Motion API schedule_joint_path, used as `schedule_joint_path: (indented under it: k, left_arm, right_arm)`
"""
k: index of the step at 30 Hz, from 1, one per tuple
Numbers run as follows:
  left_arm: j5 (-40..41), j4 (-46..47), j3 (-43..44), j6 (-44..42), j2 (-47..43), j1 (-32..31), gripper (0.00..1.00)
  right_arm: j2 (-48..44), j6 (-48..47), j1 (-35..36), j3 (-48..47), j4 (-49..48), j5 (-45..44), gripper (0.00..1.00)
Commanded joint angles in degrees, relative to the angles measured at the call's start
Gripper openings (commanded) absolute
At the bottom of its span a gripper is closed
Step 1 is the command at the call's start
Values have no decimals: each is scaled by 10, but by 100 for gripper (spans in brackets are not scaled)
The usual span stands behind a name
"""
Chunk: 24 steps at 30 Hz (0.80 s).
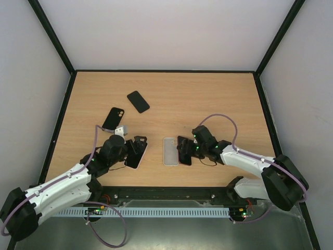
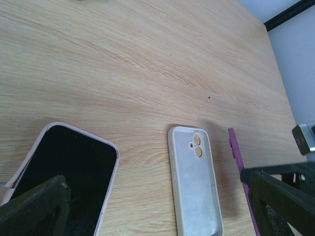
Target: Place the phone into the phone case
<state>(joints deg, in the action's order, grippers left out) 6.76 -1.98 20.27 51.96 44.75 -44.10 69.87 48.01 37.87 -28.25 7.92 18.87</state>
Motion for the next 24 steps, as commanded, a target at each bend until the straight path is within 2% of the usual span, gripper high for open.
schedule_joint_path:
  k: [1, 8, 16, 24]
  left_arm:
    - [-58, 17, -20, 18, -7, 30, 97]
    - [-94, 13, -26, 37, -16, 51, 91]
    - [-101, 6, -28, 41, -23, 54, 85]
    - [-115, 6, -21, 29, 0, 54, 81]
  right_arm:
    - [19, 38, 54, -36, -40, 24, 68]
    - [98, 30, 117, -98, -65, 29, 68]
    - [153, 49, 119, -108, -97, 10, 66]
    - [163, 58, 119, -81, -117, -13, 66]
